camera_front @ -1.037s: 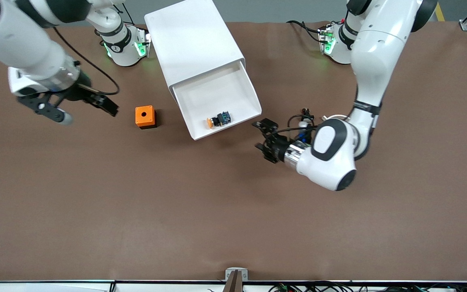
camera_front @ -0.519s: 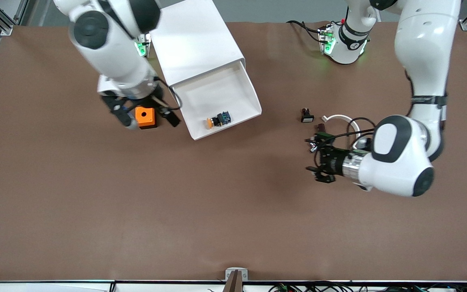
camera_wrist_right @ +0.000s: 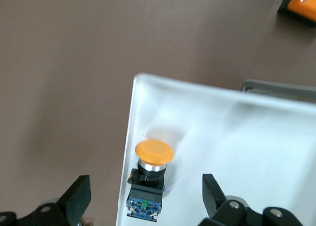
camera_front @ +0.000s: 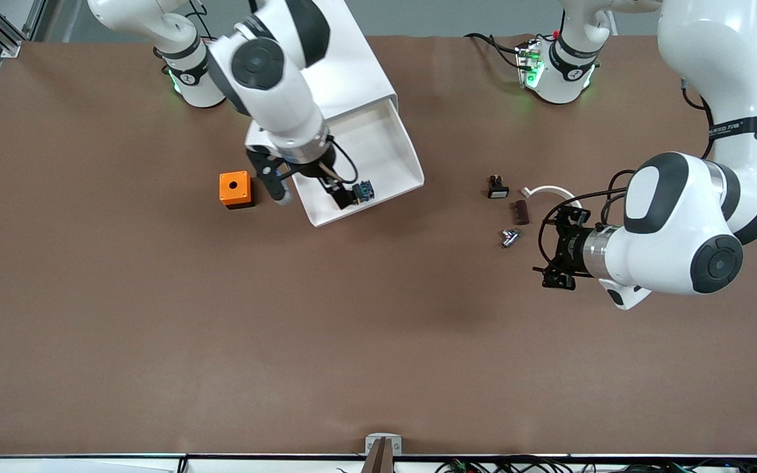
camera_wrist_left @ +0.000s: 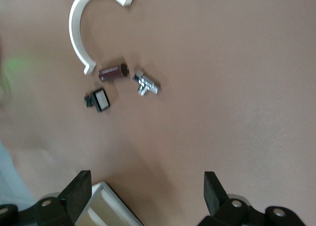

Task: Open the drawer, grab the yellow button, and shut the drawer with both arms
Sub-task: 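Grasp the orange button with the right gripper and lift it out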

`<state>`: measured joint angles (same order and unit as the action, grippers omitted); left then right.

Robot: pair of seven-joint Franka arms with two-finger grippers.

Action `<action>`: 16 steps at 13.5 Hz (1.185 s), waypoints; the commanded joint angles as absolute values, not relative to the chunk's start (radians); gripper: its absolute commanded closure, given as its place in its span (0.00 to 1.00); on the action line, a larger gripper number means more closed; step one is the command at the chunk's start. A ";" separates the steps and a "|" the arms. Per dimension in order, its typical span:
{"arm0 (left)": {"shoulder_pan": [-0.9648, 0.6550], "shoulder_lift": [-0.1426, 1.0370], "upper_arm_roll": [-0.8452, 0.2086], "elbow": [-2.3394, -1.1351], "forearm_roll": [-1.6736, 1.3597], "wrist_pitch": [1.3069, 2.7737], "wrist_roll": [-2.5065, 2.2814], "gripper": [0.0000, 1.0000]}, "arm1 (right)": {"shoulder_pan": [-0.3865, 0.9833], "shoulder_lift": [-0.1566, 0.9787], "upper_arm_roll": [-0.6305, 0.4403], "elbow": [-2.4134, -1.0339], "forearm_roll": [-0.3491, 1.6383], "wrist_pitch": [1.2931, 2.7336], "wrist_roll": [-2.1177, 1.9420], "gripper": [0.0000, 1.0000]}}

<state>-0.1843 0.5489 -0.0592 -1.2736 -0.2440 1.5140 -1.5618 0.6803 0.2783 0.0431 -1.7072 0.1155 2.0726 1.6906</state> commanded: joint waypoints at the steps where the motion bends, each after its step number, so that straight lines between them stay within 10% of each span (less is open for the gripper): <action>1: -0.189 0.502 -0.060 -1.287 -0.210 1.506 -1.490 0.00 | 0.722 0.330 0.031 -1.698 0.107 2.111 1.729 0.00; 4: -0.189 0.471 -0.058 -1.293 -0.207 1.506 -1.437 0.00 | 0.727 0.339 0.031 -1.698 0.107 2.115 1.730 0.05; 7: -0.189 0.420 -0.067 -1.298 -0.209 1.502 -1.431 0.00 | 0.726 0.337 0.031 -1.692 0.109 2.105 1.721 0.47; 11: -0.201 0.414 -0.081 -1.296 -0.201 1.502 -1.283 0.00 | 0.719 0.334 0.031 -1.686 0.104 2.102 1.689 0.76; 16: -0.210 0.403 -0.100 -1.296 -0.066 1.508 -0.920 0.00 | 0.681 0.321 0.025 -1.602 0.098 2.015 1.581 0.91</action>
